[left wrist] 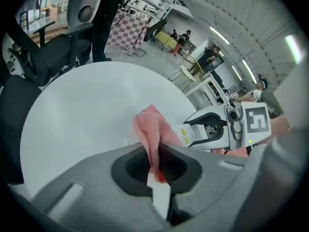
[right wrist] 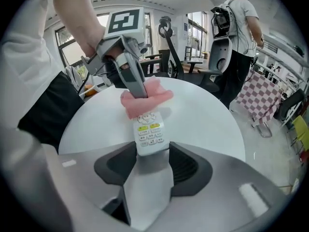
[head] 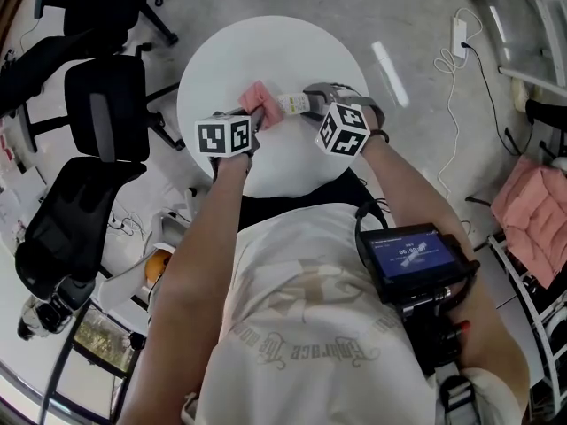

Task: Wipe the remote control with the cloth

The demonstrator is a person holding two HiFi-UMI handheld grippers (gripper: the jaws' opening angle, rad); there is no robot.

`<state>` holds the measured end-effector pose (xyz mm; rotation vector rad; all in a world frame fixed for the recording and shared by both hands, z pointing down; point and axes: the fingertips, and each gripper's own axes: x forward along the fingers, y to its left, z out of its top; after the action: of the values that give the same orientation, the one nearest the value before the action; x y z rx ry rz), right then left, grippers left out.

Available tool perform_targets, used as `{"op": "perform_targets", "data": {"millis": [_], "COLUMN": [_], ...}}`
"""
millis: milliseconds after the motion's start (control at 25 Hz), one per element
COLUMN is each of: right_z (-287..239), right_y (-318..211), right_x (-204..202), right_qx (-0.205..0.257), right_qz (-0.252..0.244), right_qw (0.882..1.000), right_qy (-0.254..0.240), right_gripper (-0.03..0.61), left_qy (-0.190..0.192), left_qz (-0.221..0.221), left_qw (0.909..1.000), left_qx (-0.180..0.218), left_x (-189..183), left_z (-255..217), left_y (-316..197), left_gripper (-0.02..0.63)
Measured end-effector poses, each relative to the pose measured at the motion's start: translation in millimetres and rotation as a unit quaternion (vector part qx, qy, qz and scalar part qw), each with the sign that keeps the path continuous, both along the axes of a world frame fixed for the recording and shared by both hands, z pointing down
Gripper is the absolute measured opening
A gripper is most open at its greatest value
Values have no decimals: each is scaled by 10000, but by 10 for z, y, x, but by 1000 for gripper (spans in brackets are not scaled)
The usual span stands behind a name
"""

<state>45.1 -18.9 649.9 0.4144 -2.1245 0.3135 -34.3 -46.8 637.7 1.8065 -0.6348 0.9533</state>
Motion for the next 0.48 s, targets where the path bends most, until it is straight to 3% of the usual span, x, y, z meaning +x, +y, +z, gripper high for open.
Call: {"op": "perform_targets", "data": {"millis": [480], "right_z": [22], "right_y": [-33], "right_x": [140], "right_qx": [-190], "right_qz": [-29], "right_qw": [9997], "right_qy": [137], "right_gripper": [233], "left_qy": [0], "left_qz": [-481], "left_qw": [9988], "left_qx": [37], "left_x": [-459], "left_z": [68], "left_y": [28], "left_gripper": [18]}}
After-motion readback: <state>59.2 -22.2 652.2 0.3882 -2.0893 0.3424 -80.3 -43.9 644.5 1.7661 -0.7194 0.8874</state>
